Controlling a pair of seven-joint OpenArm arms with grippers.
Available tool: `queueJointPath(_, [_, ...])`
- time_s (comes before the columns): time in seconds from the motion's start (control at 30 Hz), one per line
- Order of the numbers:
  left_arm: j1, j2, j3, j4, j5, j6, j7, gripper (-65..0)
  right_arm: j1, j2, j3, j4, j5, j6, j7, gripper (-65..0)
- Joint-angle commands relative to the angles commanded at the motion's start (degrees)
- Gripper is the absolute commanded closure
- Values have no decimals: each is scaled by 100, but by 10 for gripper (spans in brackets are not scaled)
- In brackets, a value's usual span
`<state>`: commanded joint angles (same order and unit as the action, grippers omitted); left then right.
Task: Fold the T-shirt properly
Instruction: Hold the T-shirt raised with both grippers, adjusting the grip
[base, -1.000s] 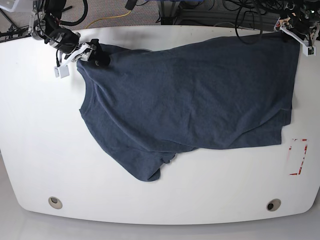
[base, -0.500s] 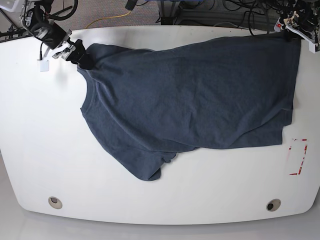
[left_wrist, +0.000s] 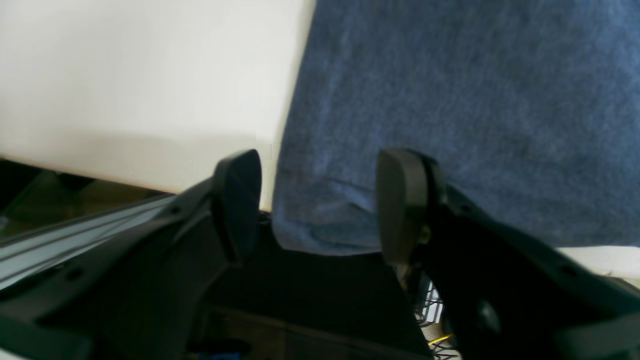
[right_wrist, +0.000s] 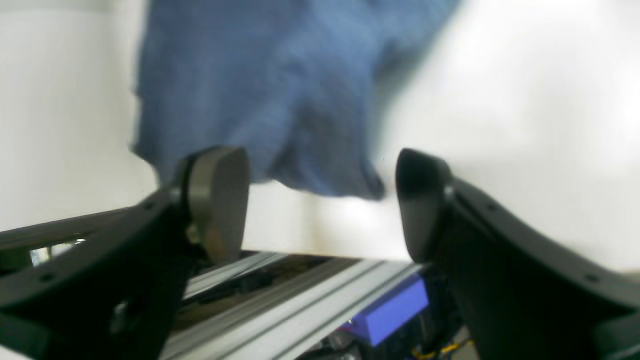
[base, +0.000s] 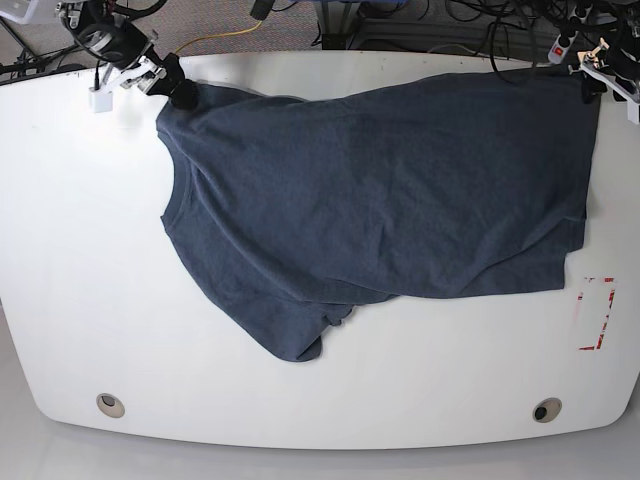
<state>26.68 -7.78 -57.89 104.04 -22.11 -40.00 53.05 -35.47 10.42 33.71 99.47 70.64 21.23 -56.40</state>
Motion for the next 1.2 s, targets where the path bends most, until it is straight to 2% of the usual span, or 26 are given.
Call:
queueJointPath(0.07, [0, -62, -9, 0, 0, 0, 0, -339, 35, -105, 0, 18, -202, 9, -9, -430])
queueJointPath(0.2, [0, -202, -70, -53, 0, 0, 0, -339, 79, -149, -9, -26, -229, 9, -9, -428])
queueJointPath(0.27, [-18, -185, -255, -53, 9, 0, 0, -339, 141, -149, -9, -26, -237, 9, -9, -404])
queueJointPath(0.3, [-35, -185, -316, -53, 9, 0, 0, -339, 167, -149, -9, -26, -237, 9, -9, -376])
queueJointPath(0.4, [-44, -202, -352, -202, 9, 0, 0, -342, 237, -132, -9, -26, -237, 9, -9, -238])
queueJointPath(0.53, [-53, -211, -360, -519, 9, 0, 0, -344, 246, -114, -132, -26, -237, 9, -9, -21])
queueJointPath(0.57, [-53, -211, -360, -580, 9, 0, 0, -344, 246, -79, -202, -9, -237, 9, -9, 0])
queueJointPath(0.83, [-53, -202, -369, -1055, -44, 0, 0, -346, 185, -18, -448, 18, -237, 9, -9, 0])
queueJointPath(1.2, [-255, -202, -334, -1644, -44, 0, 0, -346, 193, 0, -457, 26, -229, 9, -9, 0])
